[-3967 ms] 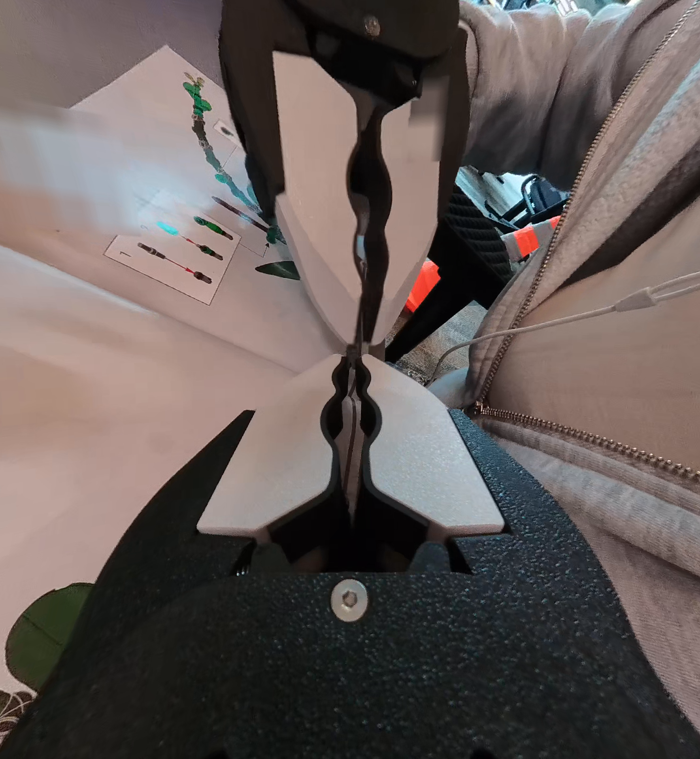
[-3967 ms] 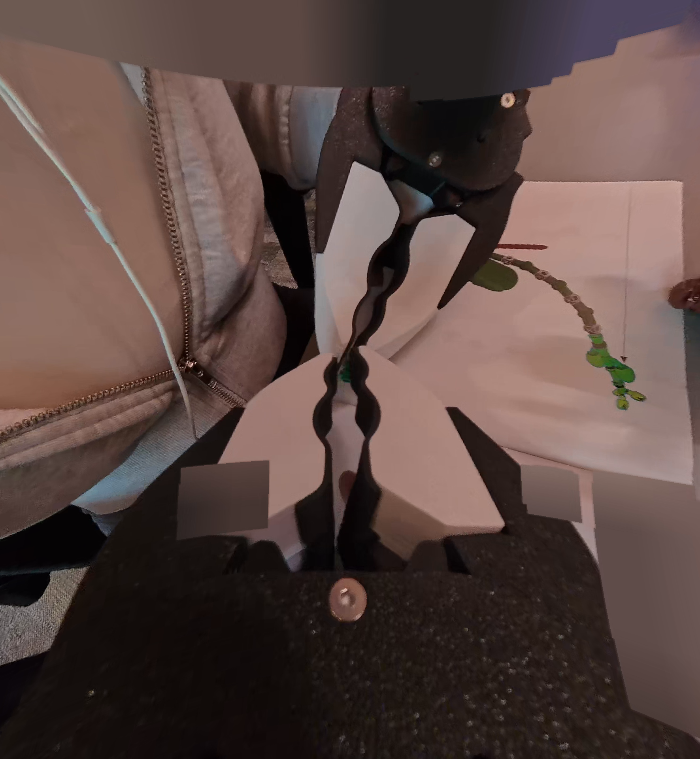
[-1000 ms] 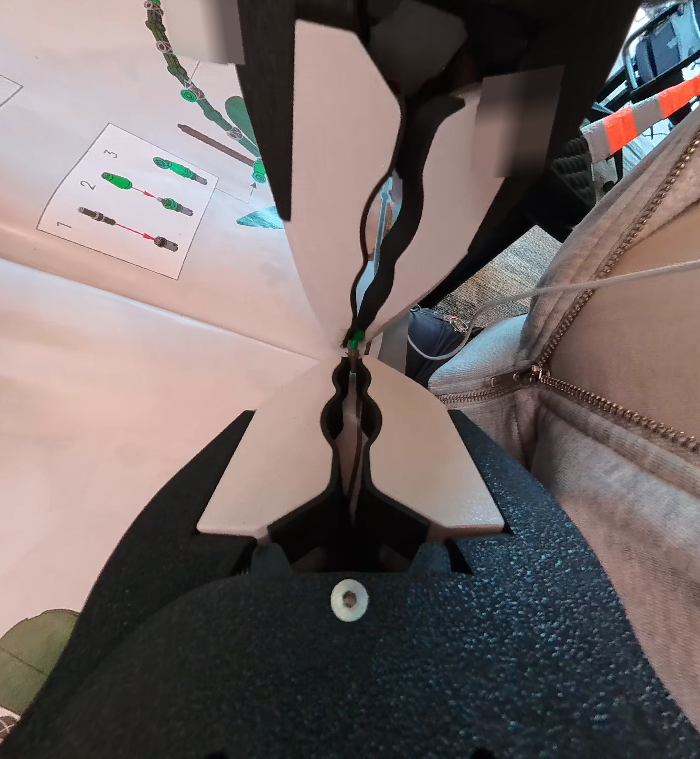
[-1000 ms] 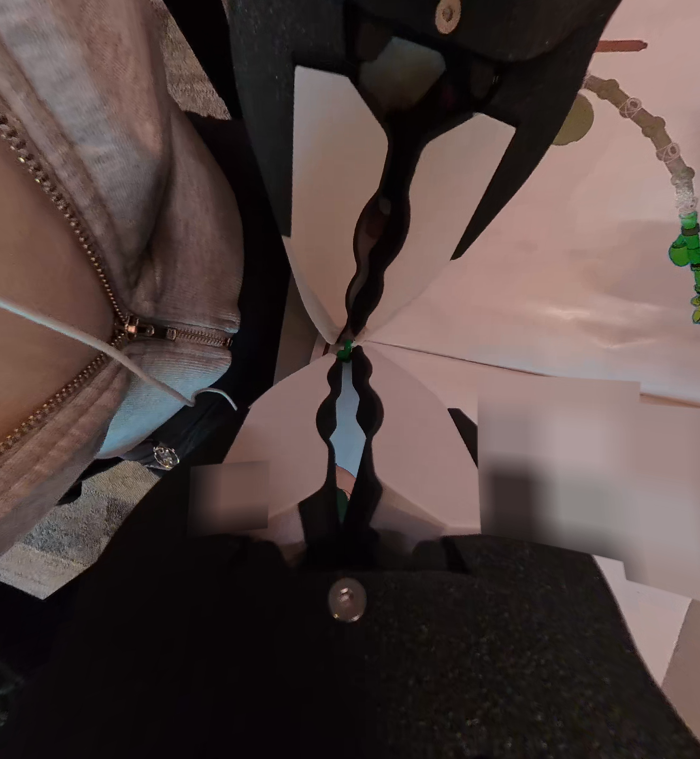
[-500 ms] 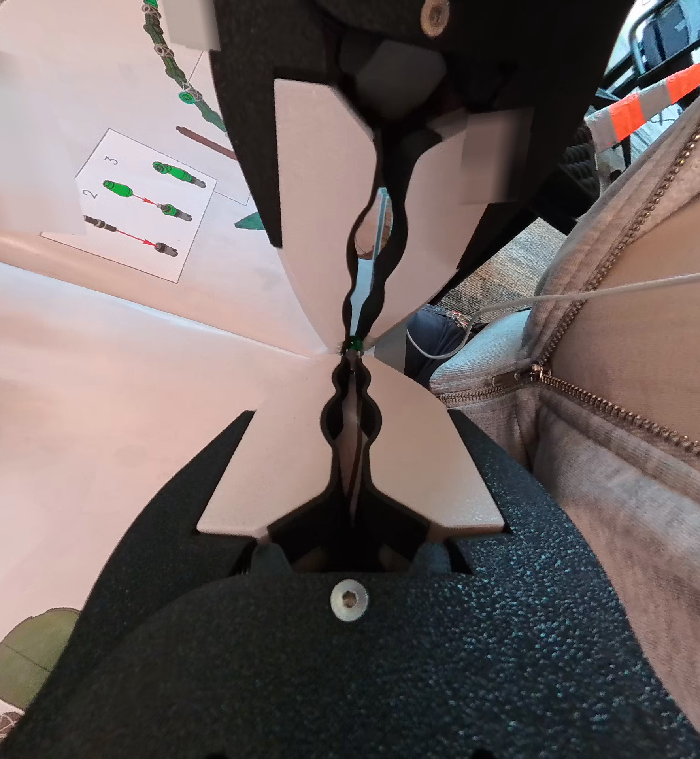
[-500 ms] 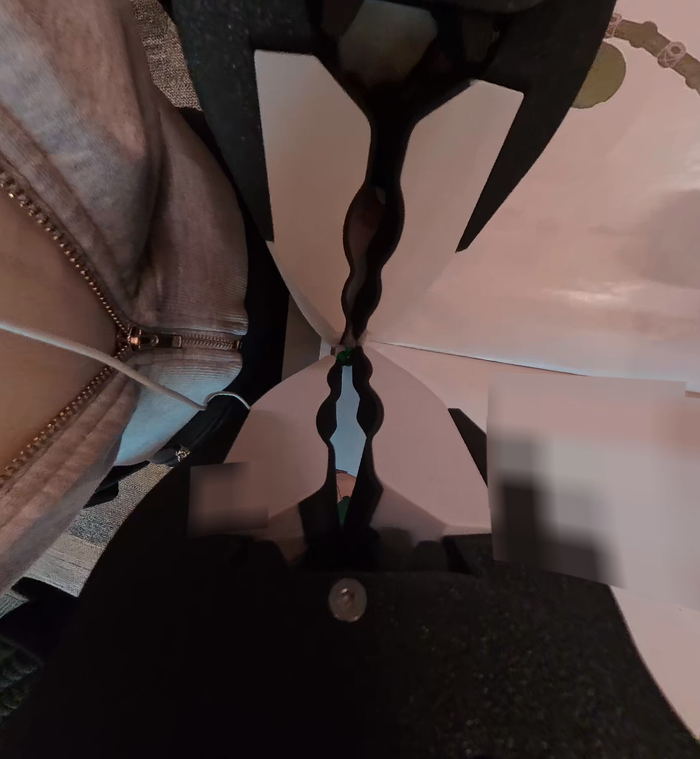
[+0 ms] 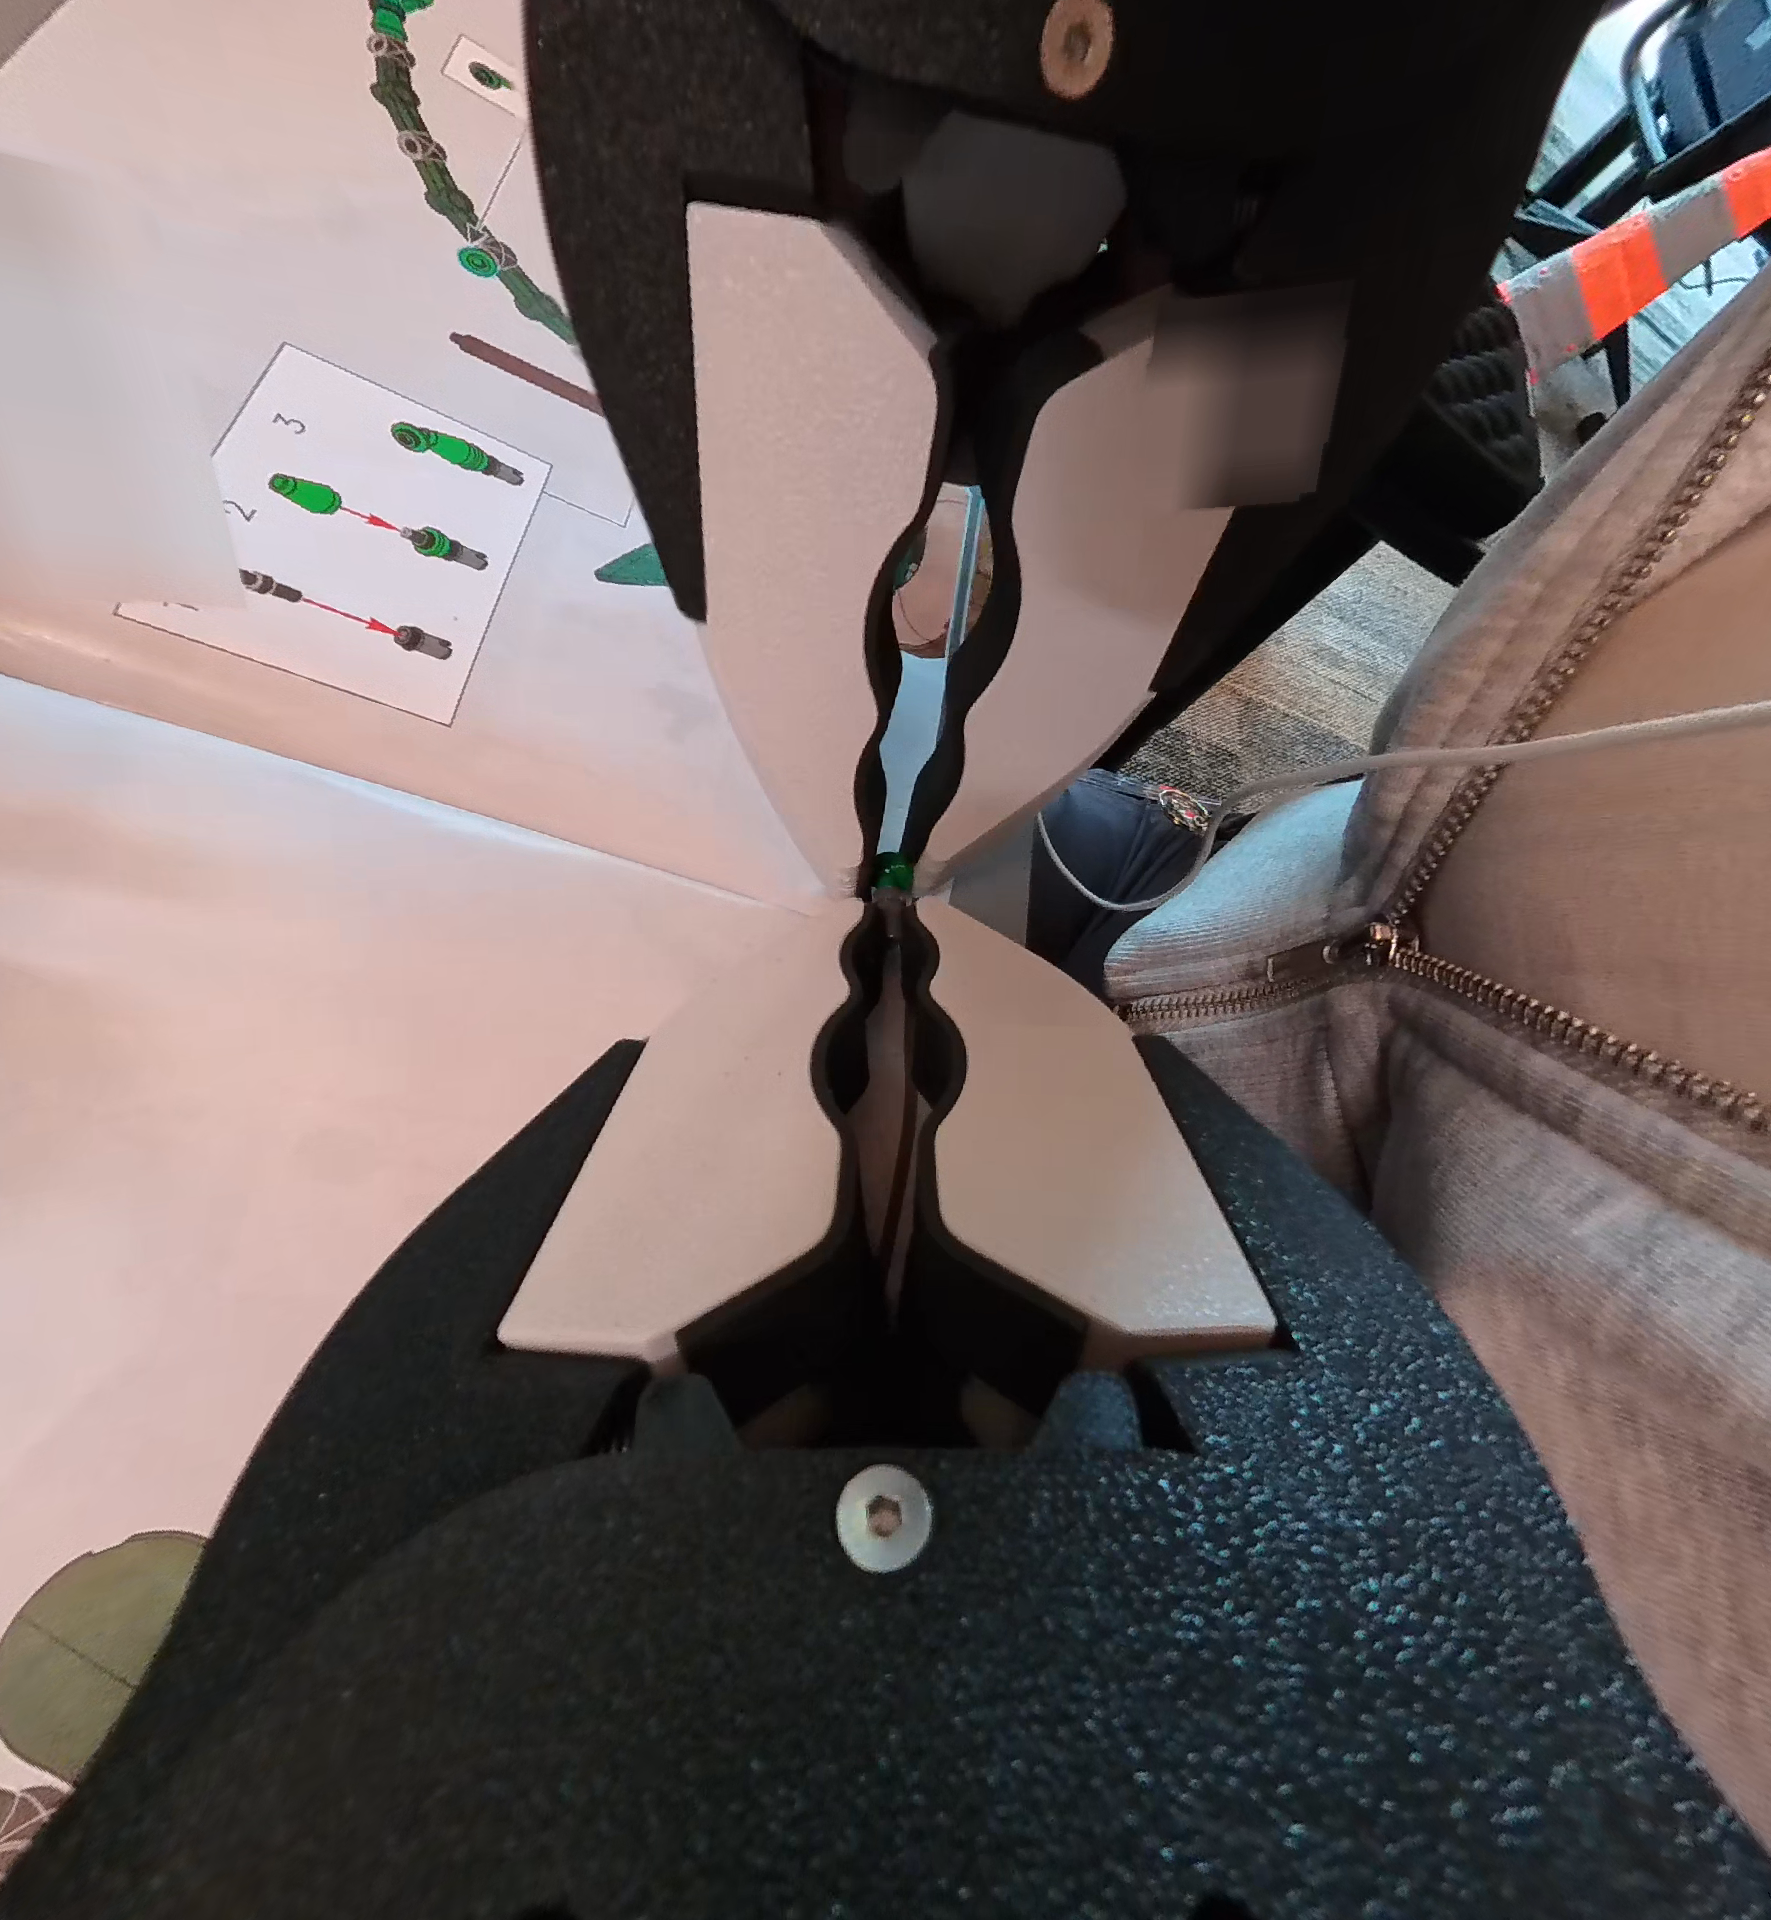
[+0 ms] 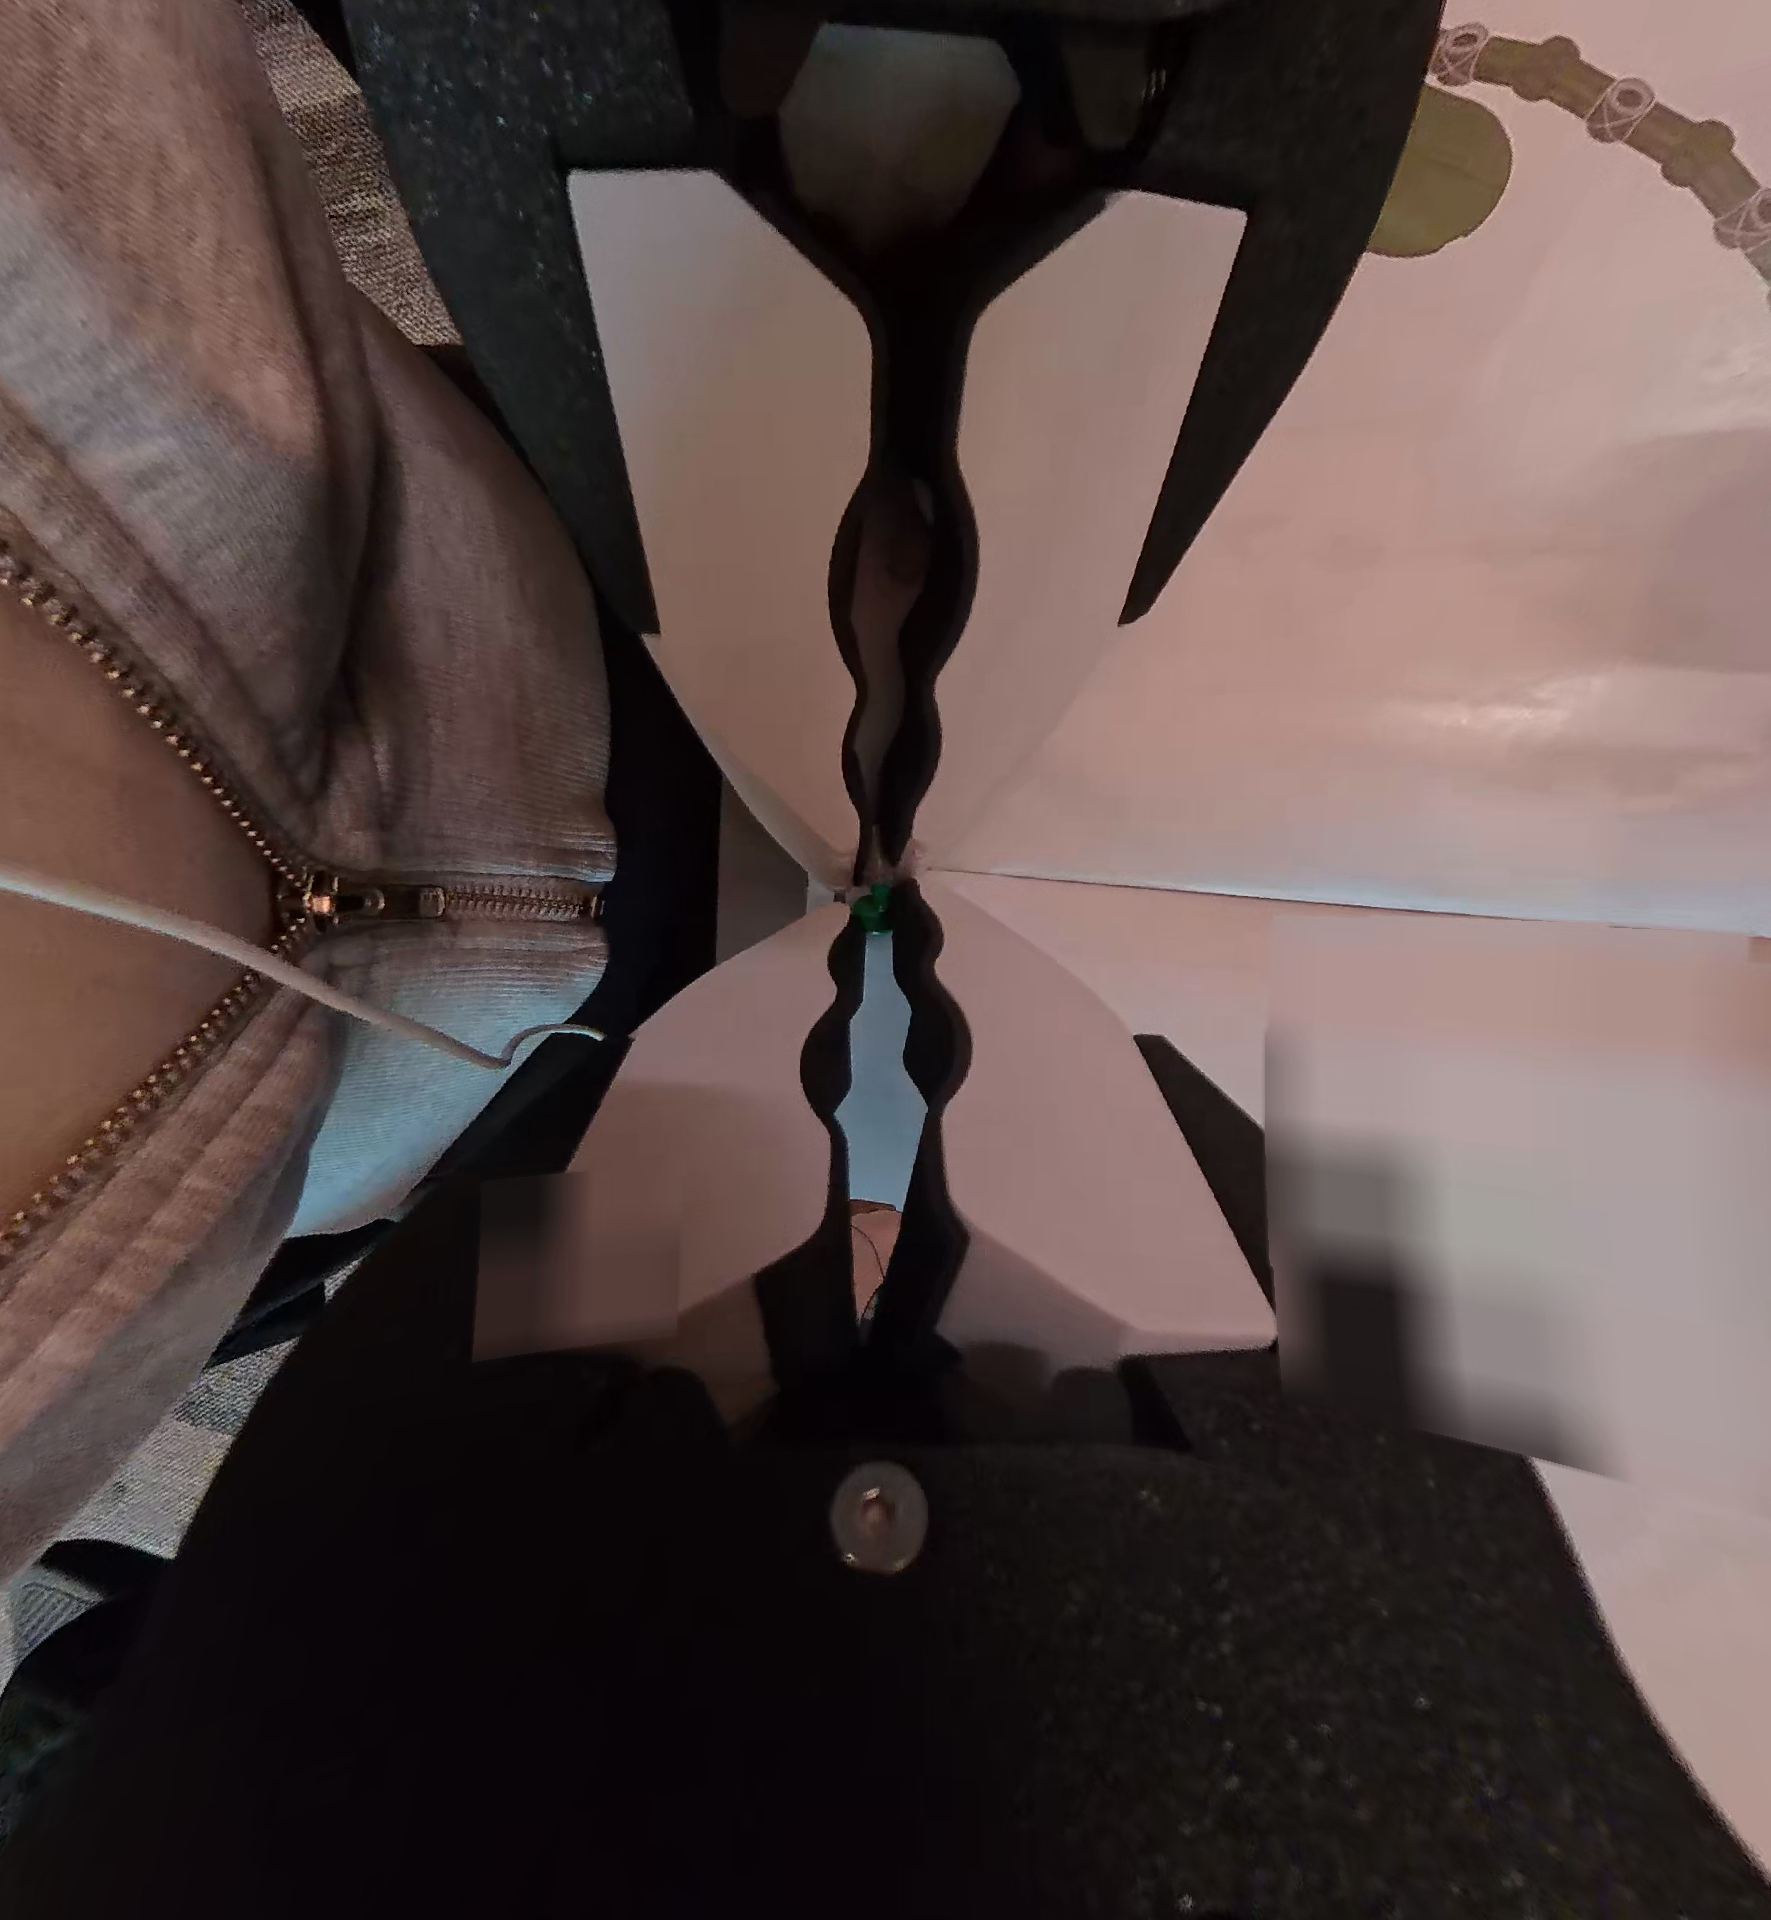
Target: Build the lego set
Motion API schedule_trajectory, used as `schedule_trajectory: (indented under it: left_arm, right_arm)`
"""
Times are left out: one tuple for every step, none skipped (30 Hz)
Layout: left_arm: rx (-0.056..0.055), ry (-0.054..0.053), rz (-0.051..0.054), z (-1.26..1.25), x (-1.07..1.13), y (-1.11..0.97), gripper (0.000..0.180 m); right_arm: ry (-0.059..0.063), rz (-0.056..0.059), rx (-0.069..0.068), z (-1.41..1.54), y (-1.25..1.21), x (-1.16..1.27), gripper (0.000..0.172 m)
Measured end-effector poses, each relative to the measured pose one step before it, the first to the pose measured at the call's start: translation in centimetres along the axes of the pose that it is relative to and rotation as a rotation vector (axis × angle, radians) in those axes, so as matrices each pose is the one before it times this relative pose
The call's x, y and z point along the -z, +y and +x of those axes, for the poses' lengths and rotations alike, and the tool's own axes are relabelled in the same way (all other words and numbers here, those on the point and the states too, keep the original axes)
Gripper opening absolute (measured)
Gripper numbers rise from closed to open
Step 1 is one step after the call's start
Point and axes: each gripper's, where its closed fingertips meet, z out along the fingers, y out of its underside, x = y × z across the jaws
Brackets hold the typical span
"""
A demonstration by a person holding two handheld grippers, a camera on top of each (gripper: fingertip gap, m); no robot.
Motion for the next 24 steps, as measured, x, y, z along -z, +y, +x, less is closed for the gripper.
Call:
schedule_trajectory:
  left_arm:
    - [-0.0031,-0.0019,-0.0005,0.03,-0.008,-0.003,0.002]
    - [-0.0071,-0.0032,-0.0012,0.038,0.002,0.012,0.002]
    - [-0.0036,0.0006,-0.0018,0.028,0.005,0.043,0.002]
    - [0.0064,-0.0018,0.0051,-0.077,0.02,-0.043,0.002]
    - [0.0117,0.0054,0.0174,-0.065,0.191,-0.132,0.002]
    - [0.0118,0.0082,0.0291,-0.037,0.272,-0.293,0.002]
    - [0.0098,0.0171,0.0436,0.077,0.408,-0.455,0.002]
    - [0.0196,0.0131,0.0505,-0.057,0.462,-0.527,0.002]
    - [0.0233,0.0168,0.0417,-0.042,0.381,-0.438,0.002]
    - [0.0136,0.0222,0.0218,0.116,0.184,-0.233,0.002]
    - [0.0053,0.005,0.0009,-0.002,0.003,-0.009,0.002]
    - [-0.0043,-0.0007,-0.014,0.028,-0.134,0.161,0.002]
    - [-0.0068,-0.0076,-0.0132,-0.01,-0.173,0.134,0.003]
    - [-0.0026,-0.0071,-0.0036,-0.051,-0.053,0.039,0.002]
    - [0.0019,-0.0017,0.0044,-0.034,0.037,-0.046,0.002]
    - [0.003,-0.0003,0.0063,-0.021,0.064,-0.068,0.002]
    - [0.0011,0.0007,0.0014,-0.007,0.021,-0.016,0.002]
    - [-0.0036,0.0003,-0.0052,0.033,-0.034,0.061,0.002]
    - [-0.004,-0.0035,-0.0076,-0.017,-0.065,0.091,0.002]
    - [-0.0056,-0.0077,-0.0117,0.004,-0.169,0.13,0.002]
    - [-0.0094,-0.01,-0.0167,-0.016,-0.165,0.178,0.003]
    - [-0.0122,-0.008,-0.0211,0.031,-0.189,0.227,0.002]
    - [-0.0123,-0.0087,-0.0222,0.014,-0.177,0.253,0.002]
    - [-0.0102,-0.0062,-0.0184,0.033,-0.165,0.203,0.002]
  right_arm:
    - [0.0021,-0.0032,0.0014,-0.029,-0.01,0.009,0.004]
    - [-0.0006,-0.0046,0.0101,-0.073,0.033,0.0,0.004]
    - [-0.0042,-0.0013,0.0029,-0.021,0.031,-0.003,0.005]
    - [-0.0087,0.0151,-0.0158,-0.037,-0.083,0.135,0.005]
    - [-0.0231,0.031,-0.0384,-0.008,-0.142,0.217,0.005]
    - [-0.0154,0.0335,-0.0341,0.16,-0.083,0.295,0.008]
    - [0.0022,0.0285,-0.0188,0.241,0.066,0.272,0.01]
    - [0.007,0.0329,-0.0087,0.205,0.091,0.18,0.012]
    - [-0.0021,0.0427,-0.0055,0.028,-0.074,0.116,0.015]
    - [-0.0015,0.0598,-0.0051,0.03,-0.444,0.169,0.017]
    - [-0.0074,0.0581,0.0012,-0.082,-0.598,0.206,0.011]
    - [-0.0114,0.0395,-0.0015,-0.121,-0.505,0.159,0.011]
    - [-0.0004,0.0134,-0.0032,0.062,-0.257,0.059,0.011]
    - [-0.0152,-0.0146,0.0066,-0.213,0.125,-0.051,0.011]
    - [0.0006,-0.0226,0.0096,0.008,0.231,-0.2,0.011]
    - [0.005,-0.0086,0.0126,-0.016,0.077,-0.166,0.011]
    - [-0.0072,0.0052,0.0099,-0.151,-0.135,-0.1,0.007]
    - [0.0029,0.0052,0.0075,0.046,-0.223,-0.132,0.005]
    - [0.003,-0.0172,0.0159,0.045,0.143,-0.019,0.005]
    - [0.0056,-0.0195,0.0137,0.014,0.137,-0.073,0.004]
    - [0.0089,-0.0261,0.0262,-0.016,0.183,-0.07,0.004]
    - [0.012,-0.0344,0.0386,-0.051,0.233,-0.107,0.003]
    - [0.0187,-0.0286,0.039,0.027,0.107,-0.073,0.003]
    - [0.0097,-0.0159,0.0197,0.009,-0.09,0.0,0.003]
